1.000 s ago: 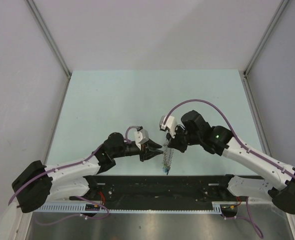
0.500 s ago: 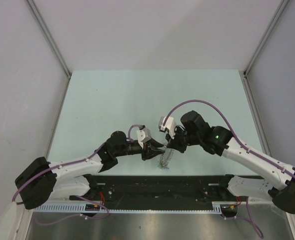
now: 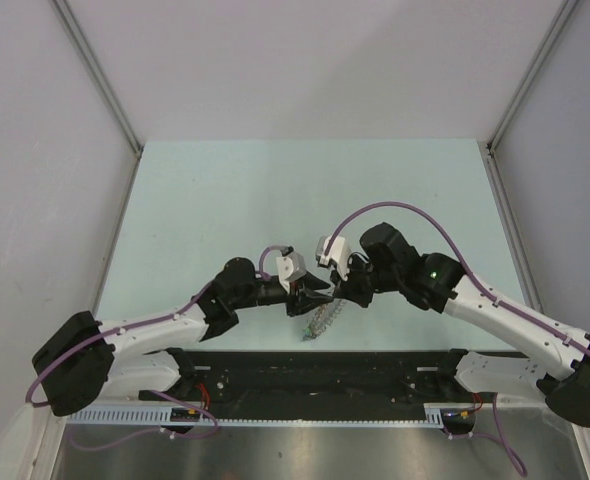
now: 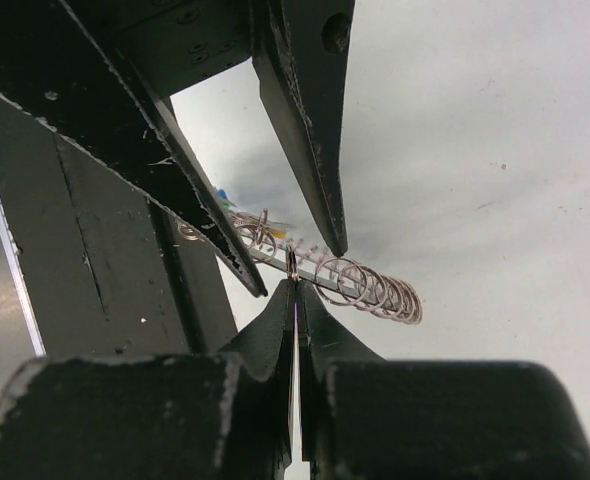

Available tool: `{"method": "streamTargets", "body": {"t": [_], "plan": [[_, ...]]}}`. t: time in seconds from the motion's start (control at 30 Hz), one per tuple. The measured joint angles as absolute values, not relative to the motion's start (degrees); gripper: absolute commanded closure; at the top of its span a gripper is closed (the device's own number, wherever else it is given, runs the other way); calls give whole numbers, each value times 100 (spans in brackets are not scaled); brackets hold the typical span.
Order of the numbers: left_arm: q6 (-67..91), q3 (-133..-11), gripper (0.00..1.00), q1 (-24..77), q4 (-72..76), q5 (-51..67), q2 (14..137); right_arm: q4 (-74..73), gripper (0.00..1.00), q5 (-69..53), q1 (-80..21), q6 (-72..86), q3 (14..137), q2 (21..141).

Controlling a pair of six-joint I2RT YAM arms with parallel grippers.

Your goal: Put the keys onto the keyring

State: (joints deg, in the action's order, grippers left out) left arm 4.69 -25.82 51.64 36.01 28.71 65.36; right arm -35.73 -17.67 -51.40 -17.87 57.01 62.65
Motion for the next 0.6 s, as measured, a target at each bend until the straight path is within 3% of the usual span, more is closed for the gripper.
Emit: {"method": "streamTargets", "body": {"t": [0.3,0.53,0.6], "plan": [[336,-2766,75,5164,3321,3059,6667,-3577,100,-1769,-5155,-1811,5701,6265],[193,-2923,100,5164,2947,3256,6746,-3632,100,-1765,-5164,-1837,5697,6265],[189,-2956,99,5164,2873,3293,6746,-3638,100,-1765,-5166,-1876,5693,6265]]}}
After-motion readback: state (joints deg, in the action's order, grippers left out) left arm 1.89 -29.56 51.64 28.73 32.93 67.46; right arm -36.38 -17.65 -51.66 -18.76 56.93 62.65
